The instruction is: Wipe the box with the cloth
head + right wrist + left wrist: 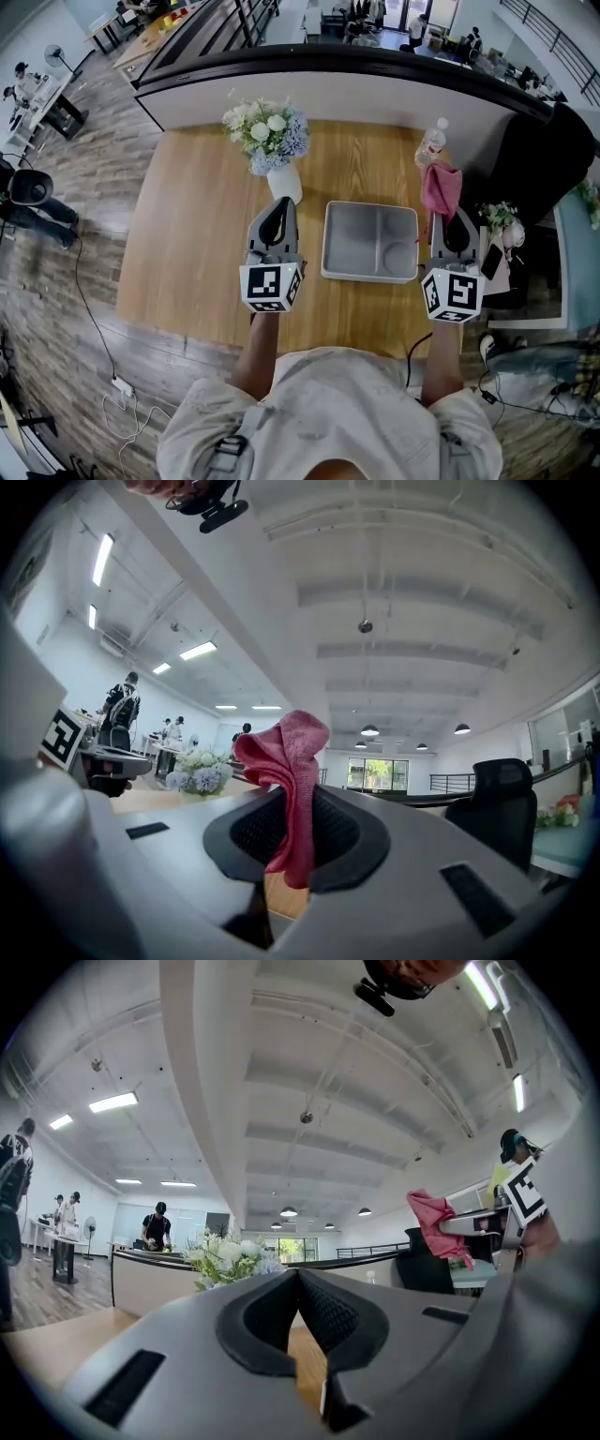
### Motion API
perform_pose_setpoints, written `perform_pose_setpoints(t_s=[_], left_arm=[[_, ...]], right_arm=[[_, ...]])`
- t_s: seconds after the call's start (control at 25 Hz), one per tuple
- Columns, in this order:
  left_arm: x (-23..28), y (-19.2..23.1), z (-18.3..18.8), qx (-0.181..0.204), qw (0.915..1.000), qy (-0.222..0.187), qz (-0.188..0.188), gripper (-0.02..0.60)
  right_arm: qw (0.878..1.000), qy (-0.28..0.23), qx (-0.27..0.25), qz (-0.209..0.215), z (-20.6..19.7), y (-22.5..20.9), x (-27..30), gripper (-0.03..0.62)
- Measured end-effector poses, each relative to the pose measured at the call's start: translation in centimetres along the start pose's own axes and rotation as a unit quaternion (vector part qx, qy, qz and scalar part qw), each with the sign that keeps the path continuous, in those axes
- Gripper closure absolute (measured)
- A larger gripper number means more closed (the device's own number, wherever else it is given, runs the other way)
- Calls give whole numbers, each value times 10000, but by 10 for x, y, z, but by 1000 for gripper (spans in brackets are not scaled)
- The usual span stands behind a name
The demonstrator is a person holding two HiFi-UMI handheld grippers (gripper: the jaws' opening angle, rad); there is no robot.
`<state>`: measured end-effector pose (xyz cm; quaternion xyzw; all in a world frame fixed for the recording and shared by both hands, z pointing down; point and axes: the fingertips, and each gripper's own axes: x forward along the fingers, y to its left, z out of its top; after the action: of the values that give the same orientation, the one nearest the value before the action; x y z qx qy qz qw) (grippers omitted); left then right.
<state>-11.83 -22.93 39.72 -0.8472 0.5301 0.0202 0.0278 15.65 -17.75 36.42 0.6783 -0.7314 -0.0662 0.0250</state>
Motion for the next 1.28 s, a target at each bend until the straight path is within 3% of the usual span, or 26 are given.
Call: perform_pose_setpoints(t_s=[0.28, 1.28], left_arm=[[-3, 2, 4, 154, 9999, -74, 21, 568], [1, -6, 2, 77, 9999, -67, -86, 568]], right_arm=[[9987, -221, 337, -325, -4, -8, -3, 528], [9989, 35, 395, -268, -19, -5, -4, 528]])
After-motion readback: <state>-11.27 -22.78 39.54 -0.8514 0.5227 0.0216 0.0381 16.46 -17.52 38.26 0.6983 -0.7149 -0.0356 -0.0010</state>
